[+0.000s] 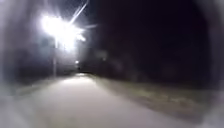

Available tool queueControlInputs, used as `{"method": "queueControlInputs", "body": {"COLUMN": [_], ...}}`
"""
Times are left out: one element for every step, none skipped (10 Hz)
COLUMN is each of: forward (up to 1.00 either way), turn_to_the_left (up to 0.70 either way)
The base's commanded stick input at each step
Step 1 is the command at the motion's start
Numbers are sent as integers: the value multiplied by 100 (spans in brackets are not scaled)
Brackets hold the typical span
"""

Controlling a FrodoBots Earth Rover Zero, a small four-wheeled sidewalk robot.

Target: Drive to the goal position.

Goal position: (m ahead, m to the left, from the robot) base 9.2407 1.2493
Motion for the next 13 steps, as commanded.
{"method": "queueControlInputs", "body": {"forward": [0, 0, 0, 0, 0, 0, 0, 0, 0, 0, 0, 0, 0], "turn_to_the_left": [45, 45, 45, 45, 45, 45, 45, 45, 45, 45, 45, 45, 42]}}
